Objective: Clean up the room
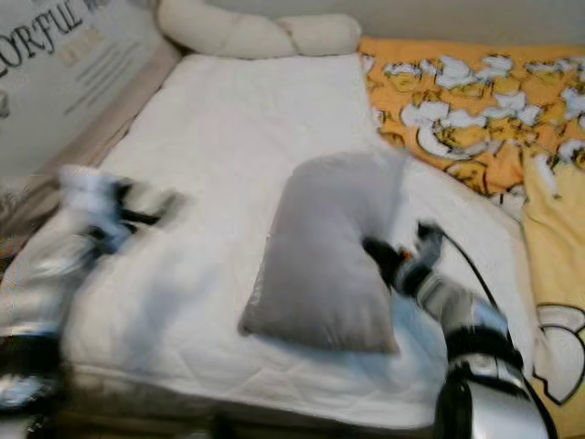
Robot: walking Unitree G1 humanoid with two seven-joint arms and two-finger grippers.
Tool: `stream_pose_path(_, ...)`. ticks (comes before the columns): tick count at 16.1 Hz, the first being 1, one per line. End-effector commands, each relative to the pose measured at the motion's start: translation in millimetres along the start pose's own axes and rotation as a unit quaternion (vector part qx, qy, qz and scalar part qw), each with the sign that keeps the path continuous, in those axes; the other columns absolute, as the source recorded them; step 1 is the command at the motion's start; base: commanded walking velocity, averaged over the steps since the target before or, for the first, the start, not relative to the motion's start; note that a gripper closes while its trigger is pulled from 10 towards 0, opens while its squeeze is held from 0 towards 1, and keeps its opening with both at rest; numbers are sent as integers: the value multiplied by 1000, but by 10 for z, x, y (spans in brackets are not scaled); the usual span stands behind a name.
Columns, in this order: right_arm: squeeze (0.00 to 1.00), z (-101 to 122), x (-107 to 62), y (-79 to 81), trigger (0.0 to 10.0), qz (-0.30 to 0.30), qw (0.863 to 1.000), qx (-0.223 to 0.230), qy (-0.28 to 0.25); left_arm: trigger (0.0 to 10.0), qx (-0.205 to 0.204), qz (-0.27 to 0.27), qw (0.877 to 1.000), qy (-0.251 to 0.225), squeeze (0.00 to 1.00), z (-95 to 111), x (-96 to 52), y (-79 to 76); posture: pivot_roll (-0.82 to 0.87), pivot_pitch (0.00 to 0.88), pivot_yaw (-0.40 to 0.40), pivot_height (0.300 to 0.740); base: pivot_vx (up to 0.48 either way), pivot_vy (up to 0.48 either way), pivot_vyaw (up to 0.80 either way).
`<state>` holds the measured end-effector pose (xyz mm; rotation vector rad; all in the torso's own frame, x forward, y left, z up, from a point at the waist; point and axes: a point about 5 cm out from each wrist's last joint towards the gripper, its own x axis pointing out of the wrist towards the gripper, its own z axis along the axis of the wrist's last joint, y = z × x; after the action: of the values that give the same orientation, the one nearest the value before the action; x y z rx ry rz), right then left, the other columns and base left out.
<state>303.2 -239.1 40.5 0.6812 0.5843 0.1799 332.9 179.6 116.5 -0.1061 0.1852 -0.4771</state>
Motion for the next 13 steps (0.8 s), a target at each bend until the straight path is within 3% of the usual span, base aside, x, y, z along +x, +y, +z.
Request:
stream_pose_path(1, 0, -268, -16, -135, 0, -49, 998, 0, 46, 10000, -23, -21, 999, 28, 1000, -148, 156, -101, -61, 0, 46, 740, 0, 0, 0)
stream_pose_path(2, 0, -298, -37, -152, 0, -52, 997, -13, 56, 10000, -48, -15, 998, 35, 1000, -187, 296, -165, -71, 0, 42, 740, 0, 0, 0)
stream_pose_path(5, 0, -397, -87, -176, 0, -40, 992, -73, 98, 10000, -56, 11, 997, 58, 1000, -251, 490, -284, -134, 0, 47, 740, 0, 0, 0)
stream_pose_path(6, 0, -478, -158, -247, 0, -39, 985, -113, 126, 10000, -62, 5, 995, 73, 1000, -307, 582, -423, -173, 0, 55, 740, 0, 0, 0)
stream_pose_path(8, 0, -500, -261, -332, 0, -48, 982, -126, 130, 10000, -85, -19, 993, 76, 1000, -366, 655, -593, -227, 0, 70, 740, 0, 0, 0)
stream_pose_path(12, 0, -486, -422, -344, 0, -41, 983, -132, 125, 10000, -112, -59, 987, 98, 1000, -570, 700, -918, -323, 0, 105, 740, 0, 0, 0)
stream_pose_path(13, 0, -477, -484, -316, 0, -33, 983, -134, 120, 10000, -198, -49, 976, 79, 1000, -627, 703, -999, -348, 0, 115, 740, 0, 0, 0)
